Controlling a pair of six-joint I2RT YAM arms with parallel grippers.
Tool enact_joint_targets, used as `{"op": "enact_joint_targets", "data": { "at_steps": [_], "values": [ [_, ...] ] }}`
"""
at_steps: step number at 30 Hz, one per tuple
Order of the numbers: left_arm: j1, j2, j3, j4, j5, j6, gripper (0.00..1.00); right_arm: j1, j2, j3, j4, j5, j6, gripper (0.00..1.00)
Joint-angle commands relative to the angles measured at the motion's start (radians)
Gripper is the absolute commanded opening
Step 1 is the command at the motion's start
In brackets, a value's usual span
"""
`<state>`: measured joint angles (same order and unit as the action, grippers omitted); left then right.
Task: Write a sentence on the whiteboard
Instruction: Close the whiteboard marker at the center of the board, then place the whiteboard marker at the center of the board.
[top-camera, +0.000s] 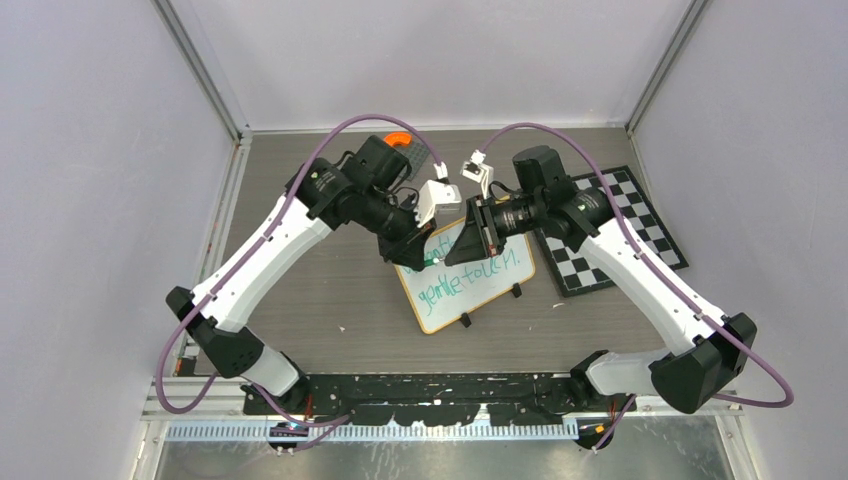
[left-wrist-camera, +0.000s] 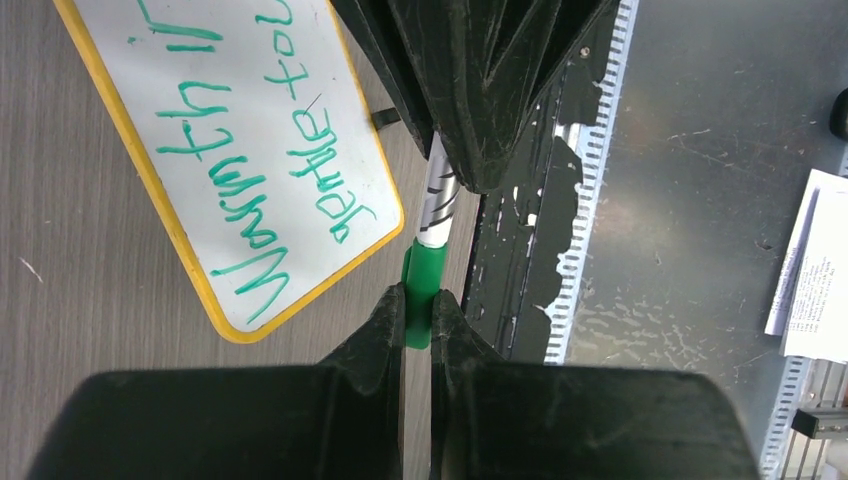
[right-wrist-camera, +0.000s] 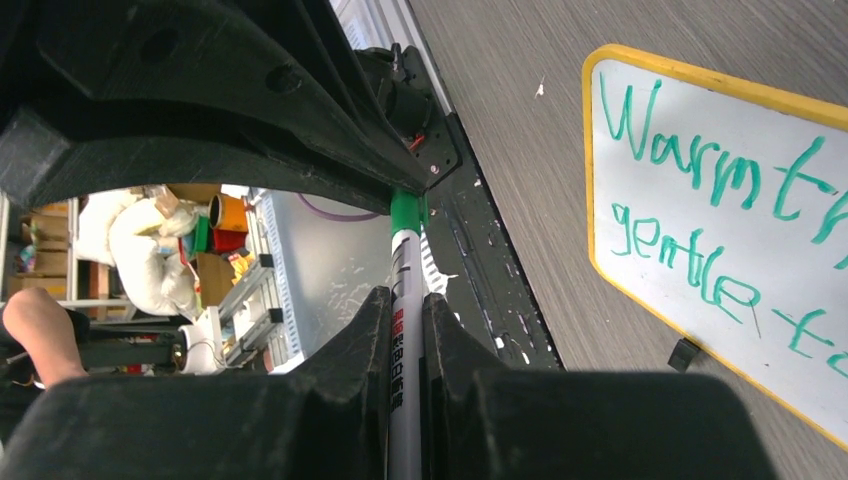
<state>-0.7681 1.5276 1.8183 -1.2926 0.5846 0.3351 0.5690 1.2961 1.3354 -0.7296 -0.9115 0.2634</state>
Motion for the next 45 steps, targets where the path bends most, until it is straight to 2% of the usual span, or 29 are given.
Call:
{"op": "enact_joint_targets", "data": {
  "at_steps": [1,8,13,15,19,21,25,28,32,36,38,42,45],
  "values": [
    [-0.058,-0.017,0.082,0.296,0.039,-0.045,0.0,0.031,0.032,-0.031,0.087,-0.036,0.08,0.0],
    [-0.153,-0.015,0.078,0.307,-0.137,0.009,0.0,0.03,0.043,-0.026,0.094,-0.033,0.105,0.0],
    [-0.161,-0.021,0.078,0.265,-0.193,0.056,0.02,-0.004,0.044,0.009,0.05,-0.034,0.059,0.0],
    [-0.136,-0.041,0.08,0.243,-0.213,0.067,0.12,-0.049,0.043,0.033,0.021,-0.041,0.036,0.0],
    [0.011,-0.102,0.064,0.231,-0.05,0.034,0.46,-0.132,0.026,0.059,0.019,-0.08,0.035,0.0],
    [0.1,-0.134,0.033,0.253,0.046,-0.005,0.57,-0.149,0.022,0.073,0.029,-0.091,0.043,0.0],
    [0.238,-0.195,-0.081,0.345,0.256,-0.109,0.67,-0.154,-0.008,0.04,0.167,-0.133,0.138,0.0],
    [0.257,-0.218,-0.155,0.392,0.317,-0.146,0.73,-0.15,-0.025,0.01,0.257,-0.173,0.203,0.0],
    [0.258,-0.212,-0.213,0.422,0.338,-0.194,0.73,-0.111,-0.025,0.021,0.238,-0.205,0.172,0.0],
    [0.255,-0.166,-0.21,0.376,0.448,-0.204,0.7,-0.06,-0.017,0.074,0.107,-0.18,0.048,0.0],
    [0.245,-0.146,-0.218,0.358,0.491,-0.208,0.66,-0.048,-0.013,0.093,0.07,-0.162,0.007,0.0],
    [0.207,-0.142,-0.241,0.346,0.526,-0.199,0.49,-0.045,-0.01,0.103,0.062,-0.144,-0.005,0.0],
    [0.182,-0.143,-0.253,0.344,0.539,-0.203,0.47,-0.042,-0.009,0.105,0.054,-0.138,-0.019,0.0]
  ]
}}
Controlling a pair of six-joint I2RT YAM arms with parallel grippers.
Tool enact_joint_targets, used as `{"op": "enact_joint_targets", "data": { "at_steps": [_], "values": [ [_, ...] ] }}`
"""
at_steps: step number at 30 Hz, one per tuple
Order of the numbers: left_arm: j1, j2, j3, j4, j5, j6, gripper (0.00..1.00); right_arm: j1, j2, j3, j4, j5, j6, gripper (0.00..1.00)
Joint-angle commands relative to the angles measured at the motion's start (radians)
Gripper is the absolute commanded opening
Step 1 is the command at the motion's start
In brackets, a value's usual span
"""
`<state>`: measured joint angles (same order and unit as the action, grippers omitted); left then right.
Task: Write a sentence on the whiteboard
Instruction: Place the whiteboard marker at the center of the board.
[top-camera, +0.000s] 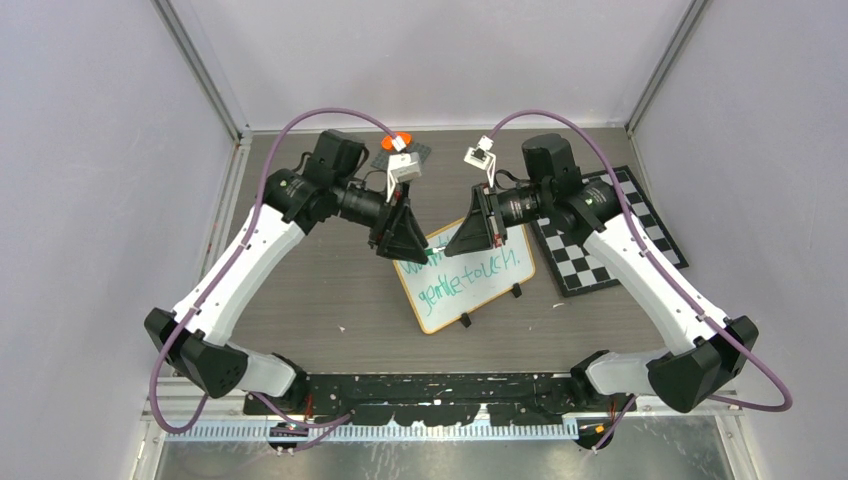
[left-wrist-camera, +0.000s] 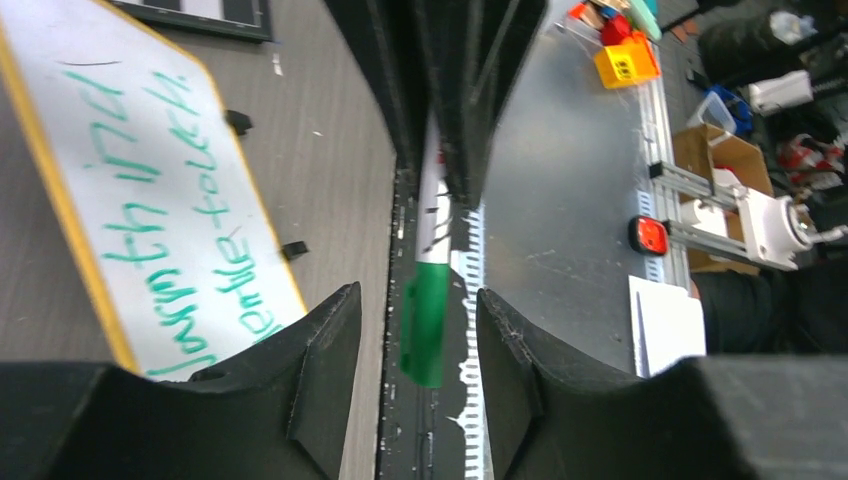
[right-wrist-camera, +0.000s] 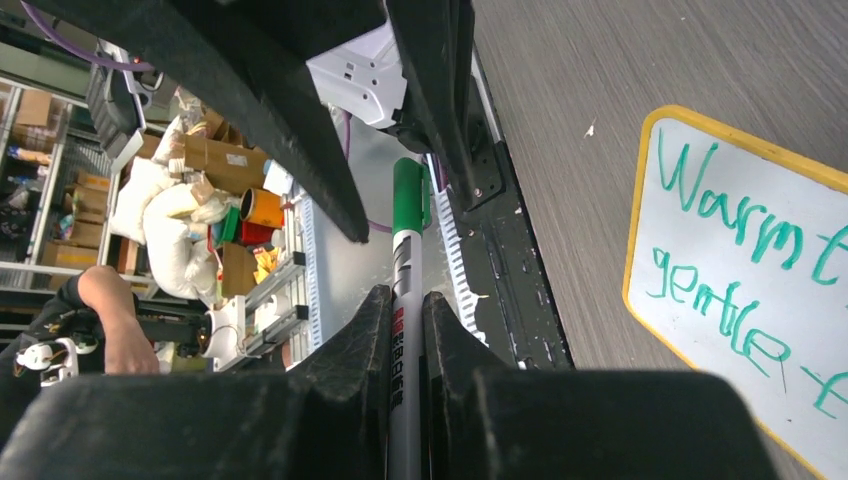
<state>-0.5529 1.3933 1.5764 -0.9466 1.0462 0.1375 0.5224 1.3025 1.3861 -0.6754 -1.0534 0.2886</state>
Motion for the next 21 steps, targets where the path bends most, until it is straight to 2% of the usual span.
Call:
{"op": "enact_joint_targets", "data": {
  "at_steps": [1,5,9,11,13,16,21],
  "values": [
    [-0.038,-0.006,-0.013,-0.003,0.086,-0.007,0.46,0.005,-0.016,0.056,-0.004,0.005,-0.048,0.0],
    [-0.051,0.008,-0.011,-0.012,0.116,-0.006,0.36,0.01,-0.015,0.057,-0.021,0.009,-0.066,0.0],
    [-0.069,0.01,0.006,-0.021,0.116,0.006,0.17,0.011,-0.015,0.057,-0.029,0.034,-0.071,0.0],
    [-0.084,0.008,0.019,-0.011,0.059,0.008,0.08,0.018,-0.011,0.047,-0.013,0.044,-0.051,0.0],
    [-0.108,0.005,0.035,-0.003,-0.067,0.014,0.0,0.03,-0.006,0.026,0.029,0.05,0.001,0.0],
    [-0.132,0.012,0.05,0.019,-0.209,-0.007,0.0,0.048,0.01,-0.005,0.082,0.06,0.059,0.0],
    [-0.143,0.025,0.081,0.049,-0.427,-0.015,0.0,0.053,0.05,-0.004,0.055,0.116,0.07,0.0]
  ]
}}
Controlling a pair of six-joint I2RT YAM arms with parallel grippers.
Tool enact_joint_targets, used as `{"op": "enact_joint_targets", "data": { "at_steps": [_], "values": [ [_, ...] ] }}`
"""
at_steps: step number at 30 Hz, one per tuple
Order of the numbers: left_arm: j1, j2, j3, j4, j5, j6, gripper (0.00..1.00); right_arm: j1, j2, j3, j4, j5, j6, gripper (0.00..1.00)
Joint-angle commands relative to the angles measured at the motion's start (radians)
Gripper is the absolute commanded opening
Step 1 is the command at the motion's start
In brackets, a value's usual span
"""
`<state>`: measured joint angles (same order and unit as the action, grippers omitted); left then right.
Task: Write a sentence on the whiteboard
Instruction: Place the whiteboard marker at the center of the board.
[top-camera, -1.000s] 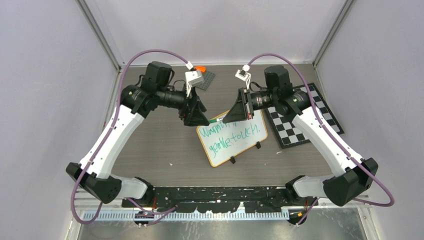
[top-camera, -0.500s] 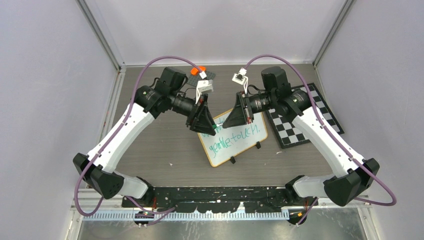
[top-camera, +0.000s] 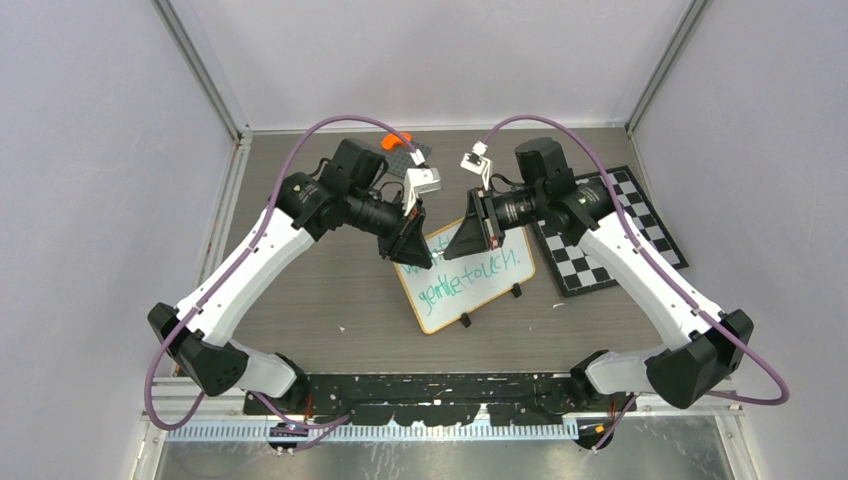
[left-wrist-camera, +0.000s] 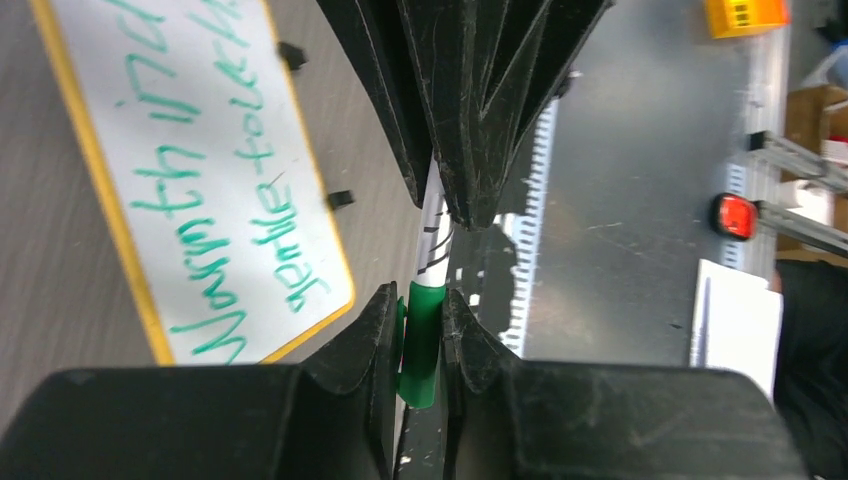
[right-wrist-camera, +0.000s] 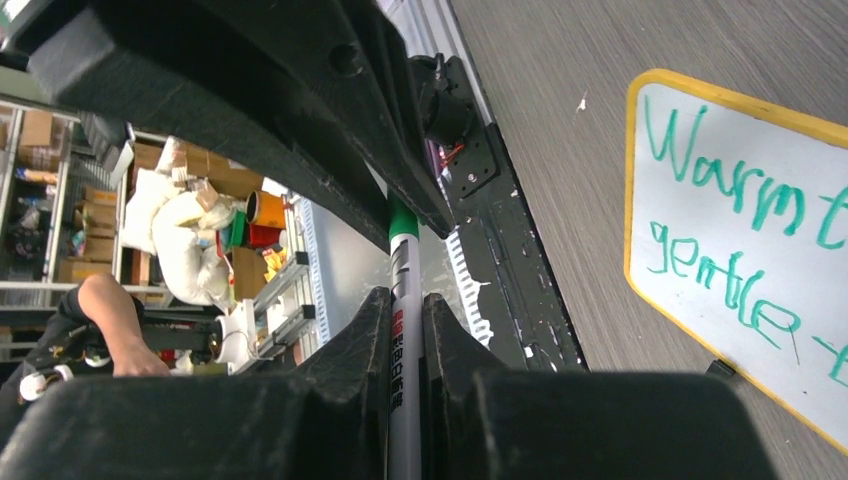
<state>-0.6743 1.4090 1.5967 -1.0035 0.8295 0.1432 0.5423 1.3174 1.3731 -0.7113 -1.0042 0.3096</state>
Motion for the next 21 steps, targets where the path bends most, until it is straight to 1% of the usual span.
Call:
{"op": "enact_joint_targets", "data": {
  "at_steps": [1,2,5,6,10,12,14,17,21],
  "values": [
    [-0.021,0.01,0.069,0.107,-0.229,-0.019,0.0,0.03,0.04,0.019,0.081,0.078,0.043,0.0],
    [-0.019,0.01,0.075,0.099,-0.229,-0.016,0.0,0.024,0.044,0.031,0.072,0.085,0.038,0.03],
    [0.006,-0.006,0.065,0.094,-0.182,-0.013,0.0,-0.013,0.051,0.077,0.05,0.085,0.028,0.31],
    [0.021,-0.014,0.058,0.091,-0.175,-0.011,0.0,-0.032,0.05,0.092,0.045,0.083,0.026,0.37],
    [0.11,-0.04,0.028,0.075,-0.151,0.0,0.0,-0.129,0.035,0.122,0.042,0.075,0.014,0.67],
    [0.168,-0.047,0.022,0.071,-0.141,0.002,0.0,-0.178,0.028,0.129,0.042,0.068,0.009,0.76],
    [0.231,-0.049,0.013,0.066,-0.151,0.005,0.0,-0.236,0.02,0.13,0.041,0.068,-0.003,0.8],
    [0.34,-0.048,-0.02,0.057,-0.167,0.028,0.0,-0.315,0.009,0.122,0.016,0.058,-0.042,0.8],
    [0.501,-0.023,-0.08,0.015,-0.173,0.101,0.0,-0.408,-0.007,0.098,-0.073,0.058,-0.139,0.8]
  ]
}}
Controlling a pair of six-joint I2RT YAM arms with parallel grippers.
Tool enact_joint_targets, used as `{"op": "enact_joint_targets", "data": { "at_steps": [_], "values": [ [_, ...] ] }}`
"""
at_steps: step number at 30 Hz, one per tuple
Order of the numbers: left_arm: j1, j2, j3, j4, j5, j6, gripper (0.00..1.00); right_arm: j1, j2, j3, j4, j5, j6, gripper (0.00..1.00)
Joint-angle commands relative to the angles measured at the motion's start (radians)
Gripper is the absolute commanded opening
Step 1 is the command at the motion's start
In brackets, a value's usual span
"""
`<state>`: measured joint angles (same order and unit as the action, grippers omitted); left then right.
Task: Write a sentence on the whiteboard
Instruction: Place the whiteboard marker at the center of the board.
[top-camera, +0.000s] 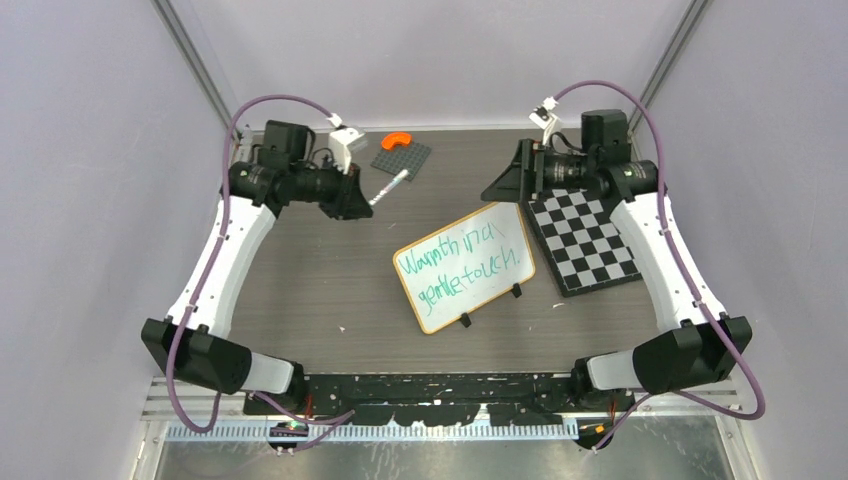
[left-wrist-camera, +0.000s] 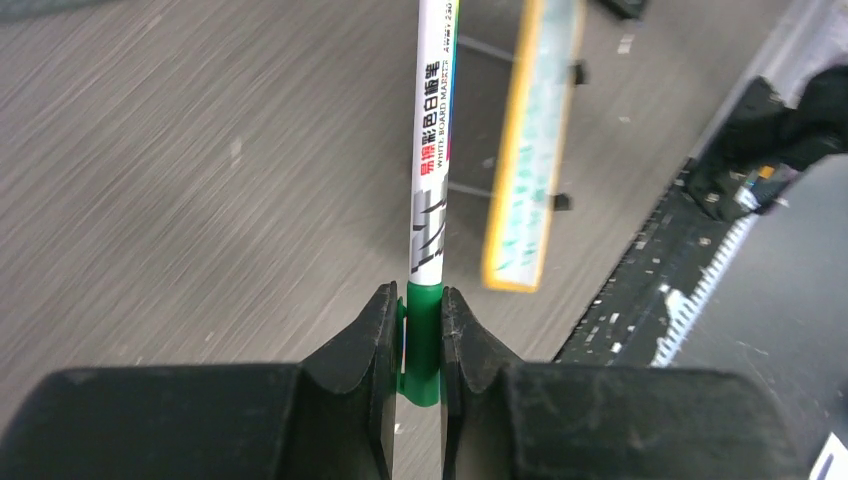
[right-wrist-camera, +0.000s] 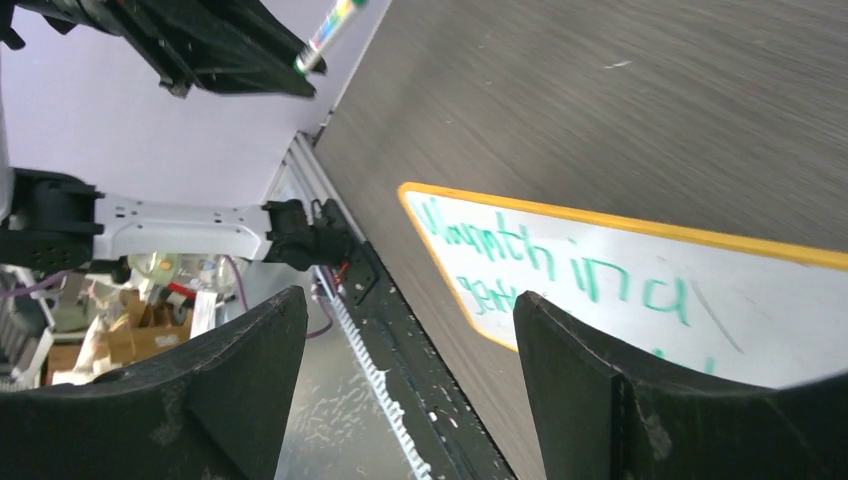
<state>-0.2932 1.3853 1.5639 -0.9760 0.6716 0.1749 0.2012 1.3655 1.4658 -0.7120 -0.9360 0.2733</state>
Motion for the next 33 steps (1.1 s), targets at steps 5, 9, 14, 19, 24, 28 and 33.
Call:
{"op": "enact_joint_targets", "data": {
  "at_steps": [5,9,14,19,24,28,33],
  "values": [
    [0.275,0.01,-0.18,-0.006,-0.083,0.171,0.0,-0.18,-0.079,-0.05,-0.171,0.021,-0.219,0.8],
    [0.365,0.043,-0.304,0.054,-0.153,0.239,0.0,-0.283,-0.084,-0.098,-0.21,0.036,-0.307,0.8],
    [0.393,0.115,-0.416,0.124,-0.246,0.299,0.0,-0.361,-0.102,-0.165,-0.213,0.065,-0.353,0.8],
    [0.392,0.189,-0.472,0.19,-0.283,0.318,0.0,-0.371,-0.123,-0.208,-0.212,0.088,-0.374,0.8],
    [0.393,0.25,-0.51,0.247,-0.323,0.337,0.06,-0.372,-0.125,-0.217,-0.225,0.089,-0.387,0.8],
    [0.393,0.28,-0.538,0.266,-0.346,0.354,0.13,-0.372,-0.126,-0.228,-0.225,0.094,-0.394,0.8],
    [0.393,0.308,-0.573,0.274,-0.373,0.385,0.21,-0.373,-0.12,-0.223,-0.226,0.092,-0.392,0.8]
  ]
}}
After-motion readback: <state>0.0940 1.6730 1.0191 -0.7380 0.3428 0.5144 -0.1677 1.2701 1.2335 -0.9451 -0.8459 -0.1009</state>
